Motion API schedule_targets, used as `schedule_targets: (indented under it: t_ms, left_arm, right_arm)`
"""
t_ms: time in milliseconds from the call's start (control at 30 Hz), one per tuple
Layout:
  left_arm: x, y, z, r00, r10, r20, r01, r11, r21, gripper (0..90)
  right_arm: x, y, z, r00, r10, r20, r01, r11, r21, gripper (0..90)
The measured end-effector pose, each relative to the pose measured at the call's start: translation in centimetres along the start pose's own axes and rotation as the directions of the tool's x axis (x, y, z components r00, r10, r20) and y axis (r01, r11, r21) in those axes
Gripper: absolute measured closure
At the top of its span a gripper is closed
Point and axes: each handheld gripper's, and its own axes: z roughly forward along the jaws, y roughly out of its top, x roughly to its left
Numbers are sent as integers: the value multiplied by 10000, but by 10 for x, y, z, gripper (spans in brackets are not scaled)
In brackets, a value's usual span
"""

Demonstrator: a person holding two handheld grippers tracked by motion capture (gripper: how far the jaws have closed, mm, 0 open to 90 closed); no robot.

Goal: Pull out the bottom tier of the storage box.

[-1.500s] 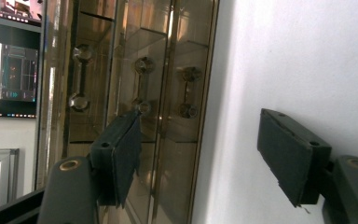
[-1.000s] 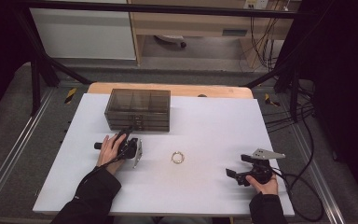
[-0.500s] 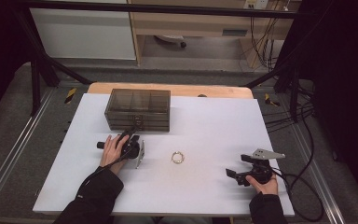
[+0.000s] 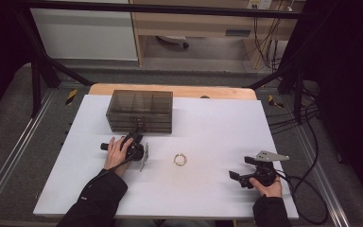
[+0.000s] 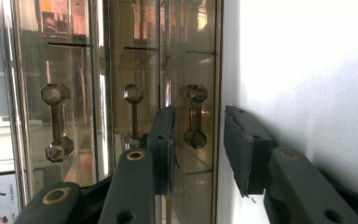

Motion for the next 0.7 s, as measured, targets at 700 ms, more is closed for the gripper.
schedule_targets:
  t_ms: [700]
  left_arm:
    - [-7, 3, 5, 9977, 414, -530, -400, 9989, 259, 755]
  right_arm:
    - [0, 0, 0, 10000, 36, 4, -36, 10000, -20, 7]
